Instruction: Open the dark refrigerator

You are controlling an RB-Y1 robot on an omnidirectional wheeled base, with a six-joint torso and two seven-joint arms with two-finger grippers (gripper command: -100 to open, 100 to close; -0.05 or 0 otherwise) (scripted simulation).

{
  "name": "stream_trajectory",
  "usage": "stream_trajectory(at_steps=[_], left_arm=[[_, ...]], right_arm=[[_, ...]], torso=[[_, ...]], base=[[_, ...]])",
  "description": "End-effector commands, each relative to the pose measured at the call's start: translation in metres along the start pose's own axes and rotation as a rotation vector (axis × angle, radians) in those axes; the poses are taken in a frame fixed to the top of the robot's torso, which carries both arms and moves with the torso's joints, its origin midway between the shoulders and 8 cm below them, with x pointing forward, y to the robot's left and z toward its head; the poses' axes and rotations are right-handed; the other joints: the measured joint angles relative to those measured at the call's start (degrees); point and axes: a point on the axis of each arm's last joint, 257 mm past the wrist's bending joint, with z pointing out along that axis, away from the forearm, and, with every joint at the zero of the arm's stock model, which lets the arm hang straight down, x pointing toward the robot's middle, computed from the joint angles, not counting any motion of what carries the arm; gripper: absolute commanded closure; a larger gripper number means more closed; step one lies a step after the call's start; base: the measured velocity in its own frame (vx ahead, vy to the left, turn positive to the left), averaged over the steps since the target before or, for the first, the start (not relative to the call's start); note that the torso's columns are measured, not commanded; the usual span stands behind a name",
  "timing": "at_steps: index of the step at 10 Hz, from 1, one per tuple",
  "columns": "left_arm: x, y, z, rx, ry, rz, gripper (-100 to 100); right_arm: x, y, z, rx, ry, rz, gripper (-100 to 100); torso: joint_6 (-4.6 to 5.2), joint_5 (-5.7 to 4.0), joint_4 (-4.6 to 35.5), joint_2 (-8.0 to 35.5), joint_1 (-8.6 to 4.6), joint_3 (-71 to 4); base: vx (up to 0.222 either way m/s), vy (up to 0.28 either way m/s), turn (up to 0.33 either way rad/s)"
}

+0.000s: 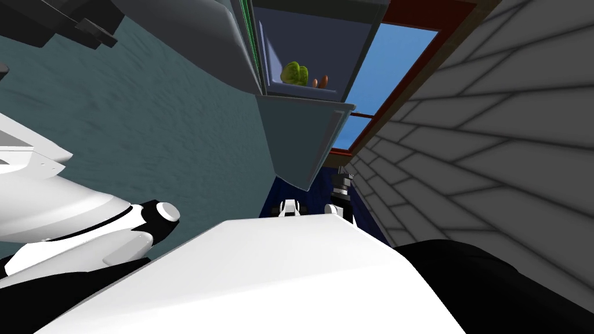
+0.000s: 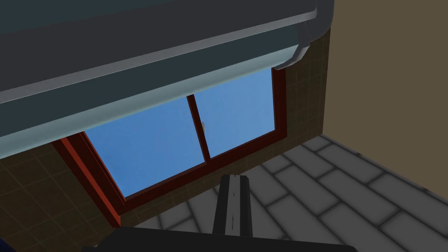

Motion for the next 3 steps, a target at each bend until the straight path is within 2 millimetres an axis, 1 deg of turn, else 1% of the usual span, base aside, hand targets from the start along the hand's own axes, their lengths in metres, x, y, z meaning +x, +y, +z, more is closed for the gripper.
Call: stream_trajectory(at_steps=[1,2,3], left_arm=[[-0.016,-0.017,0.0,0.026,-0.038,0.026,-100],[-0.027,-0.024,0.001,0.033,-0.064,0.041,-100],[-0.036,-0.03,0.002,0.038,-0.086,0.061,-100]], right_arm=[[0.0,0.0,0.0,0.0,0.0,0.0,0],[0.0,0.0,0.0,0.0,0.0,0.0,0],[0.0,0.0,0.0,0.0,0.0,0.0,0]], torso=[[0.12,0.25,-0.2,-0.1,-0.18,0.2],[-0.13,0.29,-0.1,-0.1,-0.11,0.4],[-0.15,0.26,0.0,-0.1,0.0,0.3]], base=[[-0.144,0.033,-0.143],[-0.093,0.025,-0.165],[-0.129,0.02,-0.3]])
